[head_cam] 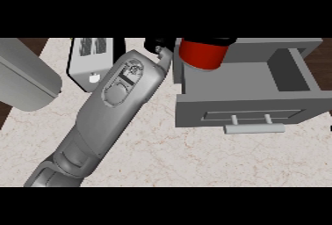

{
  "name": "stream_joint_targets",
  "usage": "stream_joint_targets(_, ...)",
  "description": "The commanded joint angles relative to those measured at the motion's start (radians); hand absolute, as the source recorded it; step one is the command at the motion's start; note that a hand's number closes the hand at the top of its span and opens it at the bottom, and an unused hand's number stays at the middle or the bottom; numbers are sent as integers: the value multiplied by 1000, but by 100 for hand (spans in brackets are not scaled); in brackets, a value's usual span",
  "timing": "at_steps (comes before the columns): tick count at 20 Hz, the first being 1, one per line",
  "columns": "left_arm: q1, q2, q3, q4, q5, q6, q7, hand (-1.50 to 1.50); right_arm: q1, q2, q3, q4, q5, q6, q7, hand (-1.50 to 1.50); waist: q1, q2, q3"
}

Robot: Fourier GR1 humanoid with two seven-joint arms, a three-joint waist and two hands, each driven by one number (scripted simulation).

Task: Pick up the can, place it into the drawer and close the drawer

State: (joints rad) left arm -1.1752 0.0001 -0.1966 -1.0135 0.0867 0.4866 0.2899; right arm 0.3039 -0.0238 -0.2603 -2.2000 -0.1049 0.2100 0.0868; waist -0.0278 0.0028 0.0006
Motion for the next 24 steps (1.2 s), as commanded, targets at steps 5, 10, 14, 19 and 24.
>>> stream_joint_targets(5,-191,0,-11,271,97,28,-63,150,-31,-32,-53,-11,-69,4,56,-150,-18,5,0)
stream_joint_targets(10,-258,0,-130,352,195,103,-87,150,-77,-11,16,-34,-14,-28,95,-150,-33,7,1)
stream_joint_targets(14,-289,0,-101,473,210,48,-150,150,-42,-17,-19,-25,-45,-1,58,-150,-36,10,1)
stream_joint_targets(19,-347,0,-135,534,281,48,-159,150,-81,5,21,36,30,-25,29,-150,-39,12,1)
stream_joint_targets(24,-362,0,-199,587,315,90,-190,150,-104,-29,-14,81,-10,5,9,-150,-54,15,2)
